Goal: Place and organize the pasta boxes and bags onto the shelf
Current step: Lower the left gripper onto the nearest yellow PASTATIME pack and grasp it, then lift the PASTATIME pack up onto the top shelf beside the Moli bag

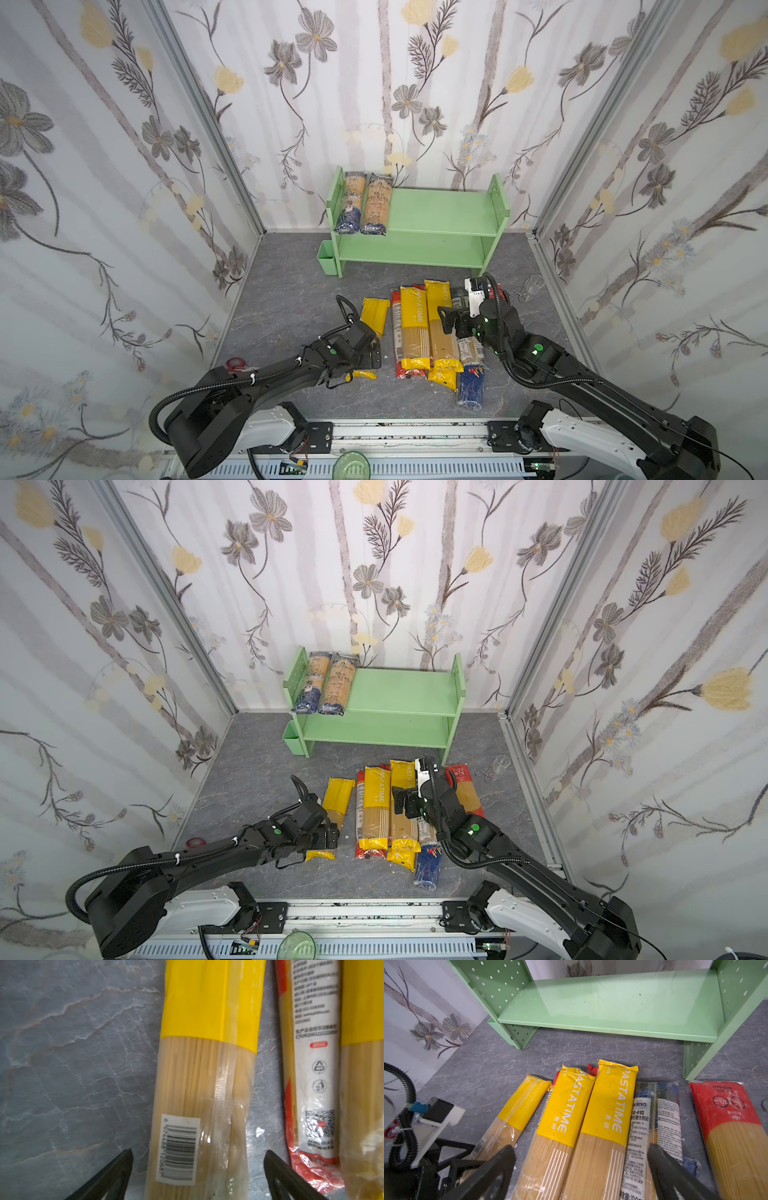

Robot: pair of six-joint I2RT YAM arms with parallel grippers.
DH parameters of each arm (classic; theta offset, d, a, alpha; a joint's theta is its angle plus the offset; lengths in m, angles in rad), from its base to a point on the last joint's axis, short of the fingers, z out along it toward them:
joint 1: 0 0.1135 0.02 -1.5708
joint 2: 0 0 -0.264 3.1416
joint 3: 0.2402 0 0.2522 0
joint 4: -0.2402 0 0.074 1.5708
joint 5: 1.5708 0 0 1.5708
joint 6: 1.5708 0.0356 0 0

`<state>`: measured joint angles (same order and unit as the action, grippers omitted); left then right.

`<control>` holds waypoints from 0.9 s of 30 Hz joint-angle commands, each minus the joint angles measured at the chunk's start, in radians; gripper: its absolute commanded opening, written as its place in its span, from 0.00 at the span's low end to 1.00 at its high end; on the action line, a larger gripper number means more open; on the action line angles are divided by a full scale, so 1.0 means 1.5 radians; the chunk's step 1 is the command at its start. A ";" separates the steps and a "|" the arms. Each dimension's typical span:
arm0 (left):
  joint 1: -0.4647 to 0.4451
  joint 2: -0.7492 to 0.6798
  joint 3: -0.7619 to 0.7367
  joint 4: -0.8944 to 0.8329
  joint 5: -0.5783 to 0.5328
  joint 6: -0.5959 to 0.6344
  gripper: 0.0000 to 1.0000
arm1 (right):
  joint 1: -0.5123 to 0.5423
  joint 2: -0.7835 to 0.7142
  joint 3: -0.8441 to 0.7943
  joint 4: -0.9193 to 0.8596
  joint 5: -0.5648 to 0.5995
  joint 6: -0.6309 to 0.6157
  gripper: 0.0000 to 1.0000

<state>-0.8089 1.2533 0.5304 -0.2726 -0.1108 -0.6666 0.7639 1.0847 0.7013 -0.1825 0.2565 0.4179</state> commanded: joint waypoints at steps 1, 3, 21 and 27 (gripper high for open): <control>-0.005 0.031 0.013 0.016 -0.028 -0.010 1.00 | 0.000 -0.008 0.004 0.017 -0.009 0.002 1.00; -0.005 0.047 0.015 0.018 -0.033 -0.008 1.00 | 0.000 -0.017 0.001 0.015 -0.007 0.003 1.00; -0.007 0.118 0.018 0.015 -0.029 0.005 0.17 | -0.002 -0.030 -0.010 0.019 -0.011 0.002 1.00; -0.006 0.065 0.037 -0.002 -0.002 0.023 0.00 | -0.003 -0.032 -0.009 0.022 -0.020 0.002 1.00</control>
<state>-0.8188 1.3750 0.5785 -0.1513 -0.2085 -0.6468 0.7601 1.0397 0.6880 -0.1825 0.2390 0.4179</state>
